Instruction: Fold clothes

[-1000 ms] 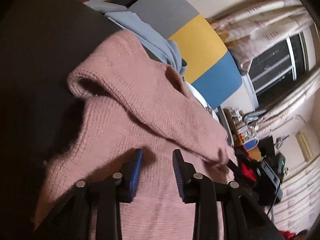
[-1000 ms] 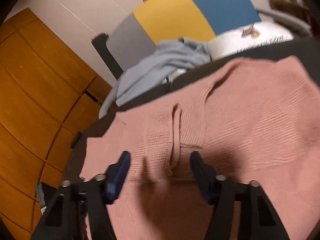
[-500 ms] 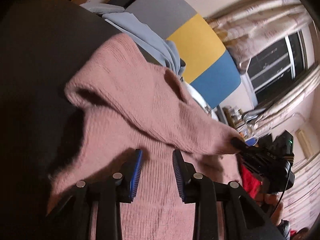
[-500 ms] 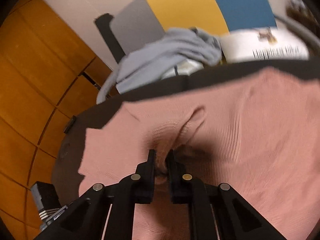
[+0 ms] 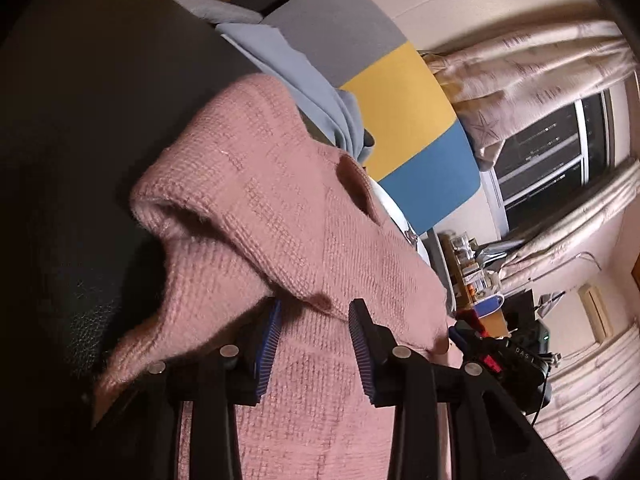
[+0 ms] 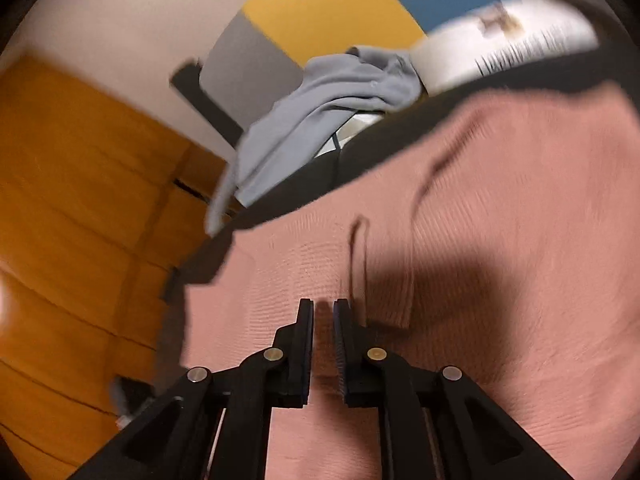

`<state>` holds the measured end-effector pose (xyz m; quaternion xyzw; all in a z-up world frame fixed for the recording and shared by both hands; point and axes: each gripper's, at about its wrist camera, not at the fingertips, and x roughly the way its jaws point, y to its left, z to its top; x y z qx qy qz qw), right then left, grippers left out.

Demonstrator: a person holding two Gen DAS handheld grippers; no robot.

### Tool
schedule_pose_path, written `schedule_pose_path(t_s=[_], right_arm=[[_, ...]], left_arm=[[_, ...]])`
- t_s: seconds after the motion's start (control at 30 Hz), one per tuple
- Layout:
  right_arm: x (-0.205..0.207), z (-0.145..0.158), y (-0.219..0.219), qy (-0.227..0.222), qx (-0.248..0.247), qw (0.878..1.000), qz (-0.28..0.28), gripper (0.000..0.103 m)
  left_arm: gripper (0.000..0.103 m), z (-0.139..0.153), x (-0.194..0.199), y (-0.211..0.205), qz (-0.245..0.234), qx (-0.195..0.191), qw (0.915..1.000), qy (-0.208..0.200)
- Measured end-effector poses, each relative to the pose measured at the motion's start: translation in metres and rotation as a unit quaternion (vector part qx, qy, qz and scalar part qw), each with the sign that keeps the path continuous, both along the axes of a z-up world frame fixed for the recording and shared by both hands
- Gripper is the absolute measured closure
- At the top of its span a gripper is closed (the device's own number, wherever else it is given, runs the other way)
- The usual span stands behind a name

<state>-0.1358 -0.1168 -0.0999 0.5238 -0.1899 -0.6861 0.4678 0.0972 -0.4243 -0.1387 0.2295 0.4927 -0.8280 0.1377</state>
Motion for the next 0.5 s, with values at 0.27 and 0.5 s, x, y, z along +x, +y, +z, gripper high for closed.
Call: schedule_pose_path(t_s=[0.27, 0.5], right_arm=[[0.021, -0.015, -0.007, -0.036, -0.081, 0.995, 0.039, 0.027], [0.031, 0.010, 0.004, -0.005, -0.081, 0.996, -0.024, 0.023]], left_arm=[[0.069, -0.001, 0.002, 0.002, 0.003, -0.009, 0.9999, 0.005], [0.069, -0.003, 0.004, 0.001, 0.004, -0.006, 0.9999, 0.015]])
